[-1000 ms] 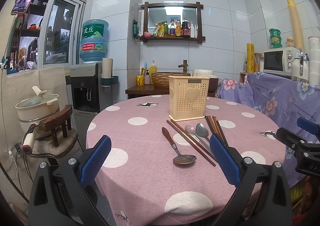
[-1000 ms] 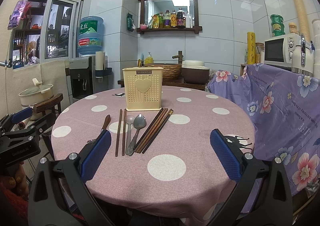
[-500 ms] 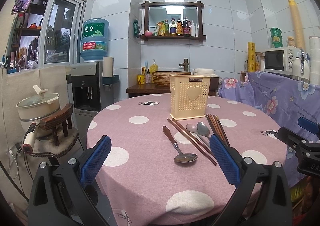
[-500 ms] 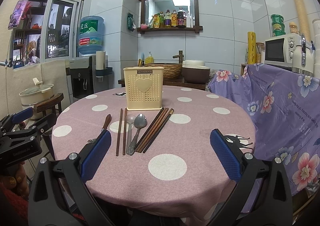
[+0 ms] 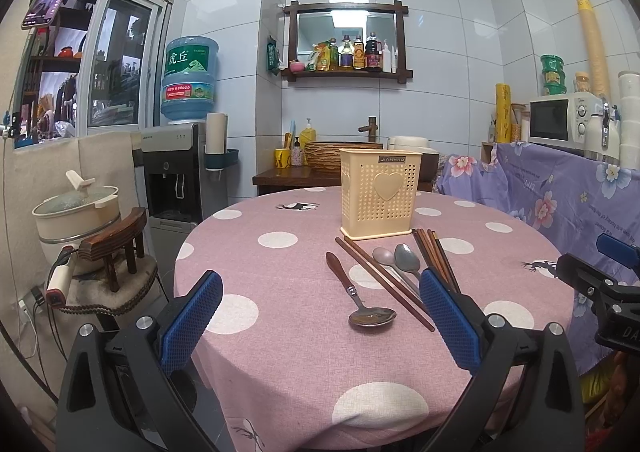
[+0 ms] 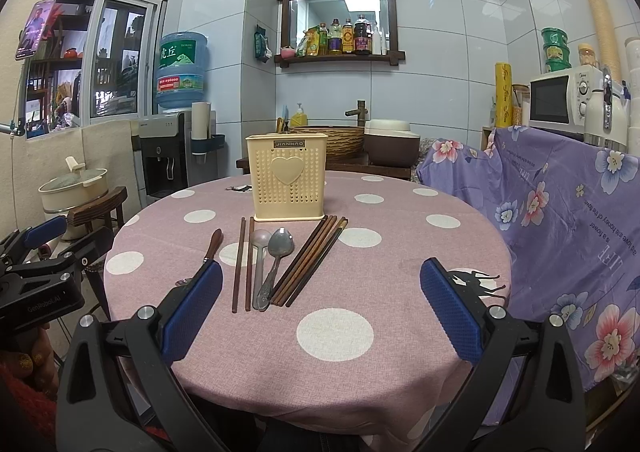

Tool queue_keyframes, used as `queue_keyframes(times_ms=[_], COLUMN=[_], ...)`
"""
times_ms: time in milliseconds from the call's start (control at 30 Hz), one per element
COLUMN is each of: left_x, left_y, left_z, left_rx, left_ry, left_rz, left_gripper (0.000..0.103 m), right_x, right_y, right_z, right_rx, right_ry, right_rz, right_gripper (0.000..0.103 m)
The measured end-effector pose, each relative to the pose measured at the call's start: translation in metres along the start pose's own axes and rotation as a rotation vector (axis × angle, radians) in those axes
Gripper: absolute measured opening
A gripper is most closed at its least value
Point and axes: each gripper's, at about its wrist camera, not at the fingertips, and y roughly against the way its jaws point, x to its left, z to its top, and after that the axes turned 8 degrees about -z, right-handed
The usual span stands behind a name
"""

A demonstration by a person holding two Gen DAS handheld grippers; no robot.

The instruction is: Organize utensils

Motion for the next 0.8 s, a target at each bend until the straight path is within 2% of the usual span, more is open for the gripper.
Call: queue_keyframes(times_ms=[800], left_x=[0.0010], left_y=[-0.0028], left_z=[-0.0018], left_rx=[0.013], left_ry=[-0.004], left_rz=[0.000], left_gripper=[0.098], right_x=[0.0004], right_y=[-0.0016], right_z=[-0.0014], right_rx=[0.009], right_ry=[-0.005], right_rz=[0.000], right_gripper=[0.098])
